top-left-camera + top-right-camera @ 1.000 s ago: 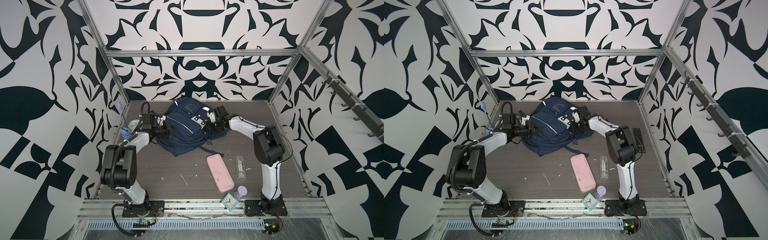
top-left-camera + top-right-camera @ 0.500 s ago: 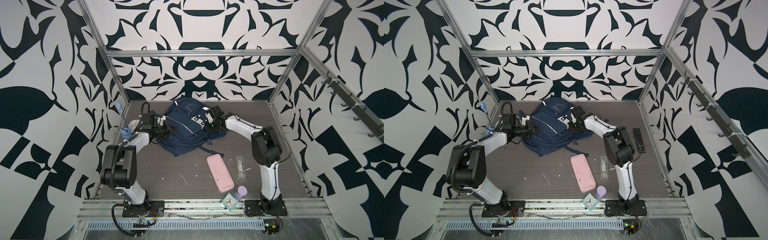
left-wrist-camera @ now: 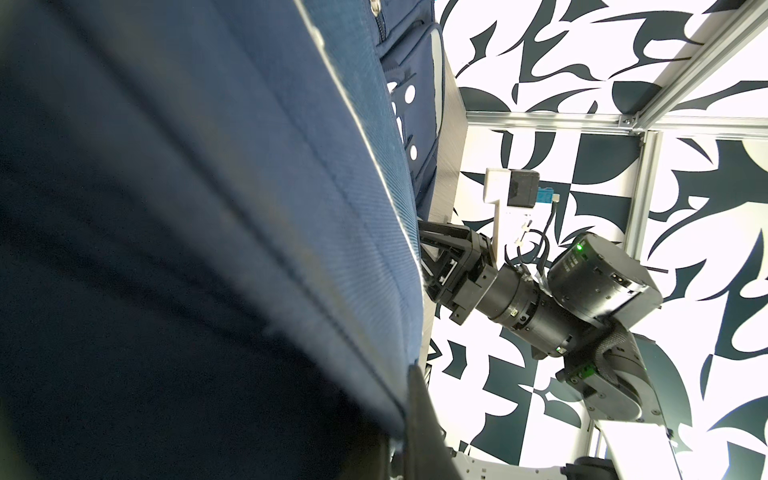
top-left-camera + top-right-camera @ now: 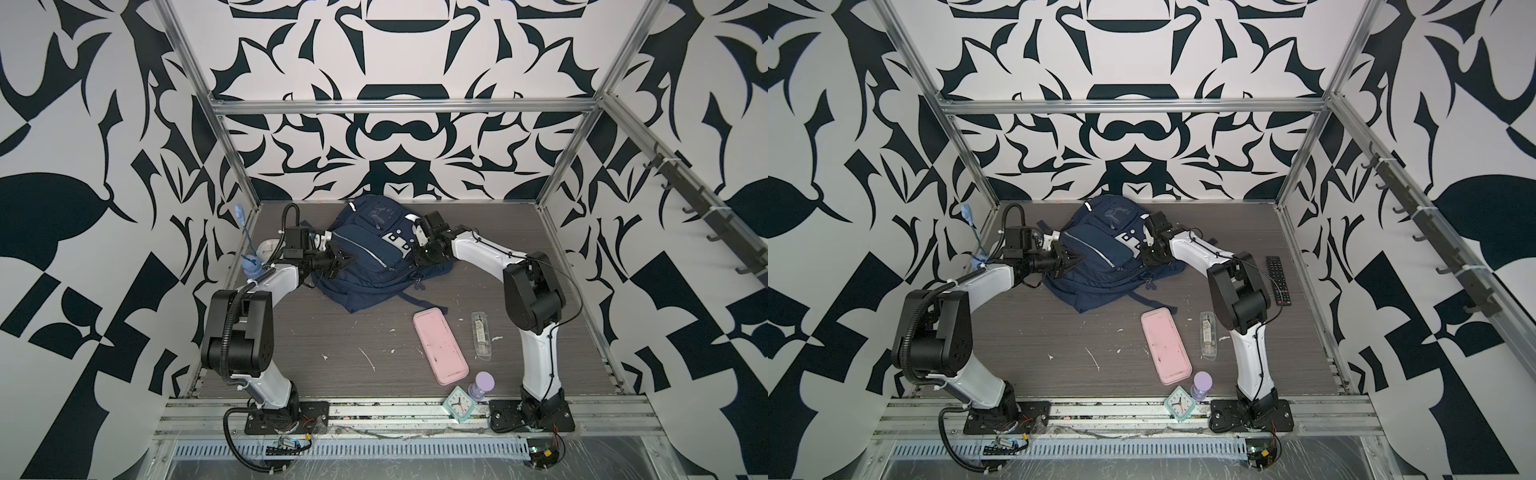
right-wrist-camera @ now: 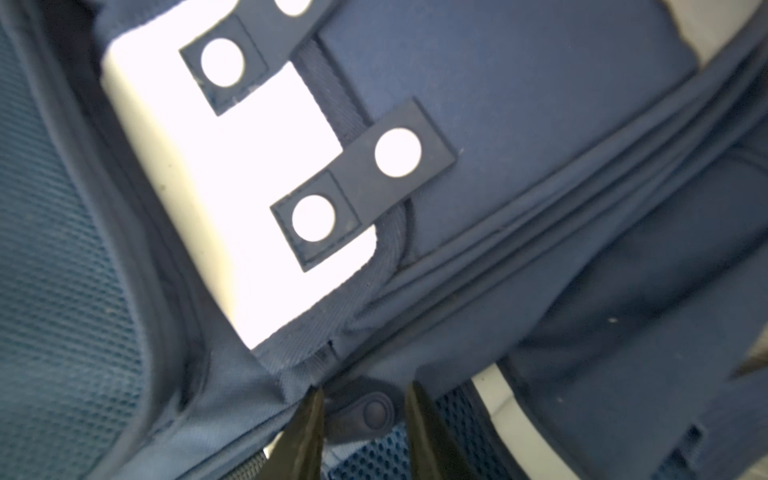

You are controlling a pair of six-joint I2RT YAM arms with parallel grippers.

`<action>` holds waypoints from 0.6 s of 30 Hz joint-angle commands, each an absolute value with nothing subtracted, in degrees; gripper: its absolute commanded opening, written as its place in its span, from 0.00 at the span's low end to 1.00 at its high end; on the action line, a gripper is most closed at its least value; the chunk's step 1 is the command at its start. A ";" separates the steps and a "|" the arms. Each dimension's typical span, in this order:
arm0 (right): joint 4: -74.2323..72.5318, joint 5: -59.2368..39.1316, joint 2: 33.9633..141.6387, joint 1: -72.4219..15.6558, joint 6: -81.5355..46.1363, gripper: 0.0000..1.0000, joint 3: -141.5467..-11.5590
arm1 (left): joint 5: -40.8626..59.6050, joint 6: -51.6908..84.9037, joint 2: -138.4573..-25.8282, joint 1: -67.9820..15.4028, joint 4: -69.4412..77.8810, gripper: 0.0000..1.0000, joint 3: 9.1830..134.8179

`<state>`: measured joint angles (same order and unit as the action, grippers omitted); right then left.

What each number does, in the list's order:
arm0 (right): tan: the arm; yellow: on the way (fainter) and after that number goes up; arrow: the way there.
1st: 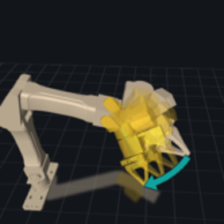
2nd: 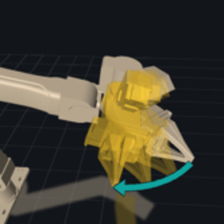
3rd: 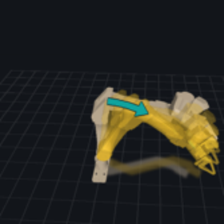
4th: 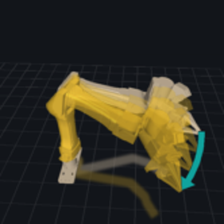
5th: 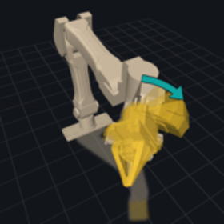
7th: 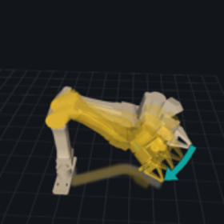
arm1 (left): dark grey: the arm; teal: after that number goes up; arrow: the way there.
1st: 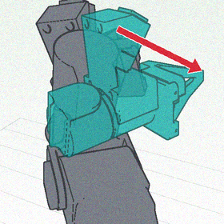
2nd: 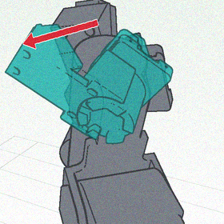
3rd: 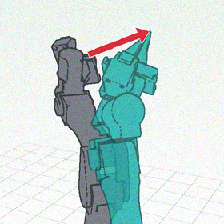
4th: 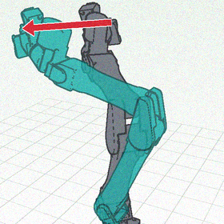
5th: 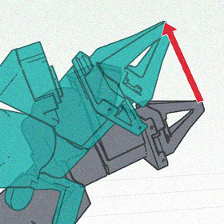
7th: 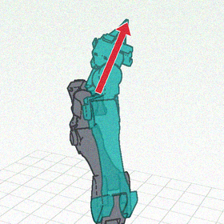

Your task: Pack the student bag

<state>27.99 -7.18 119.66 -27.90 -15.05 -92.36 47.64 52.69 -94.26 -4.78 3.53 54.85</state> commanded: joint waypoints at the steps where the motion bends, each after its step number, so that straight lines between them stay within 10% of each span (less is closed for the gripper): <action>1: 26.96 -11.92 117.30 -26.22 -14.04 0.42 -91.20 | 48.08 52.40 -93.47 -4.17 4.46 0.05 55.82; 18: 16.45 -32.76 118.80 -19.60 -18.22 0.39 -85.15 | 47.81 52.15 -93.78 -4.21 4.00 0.06 56.07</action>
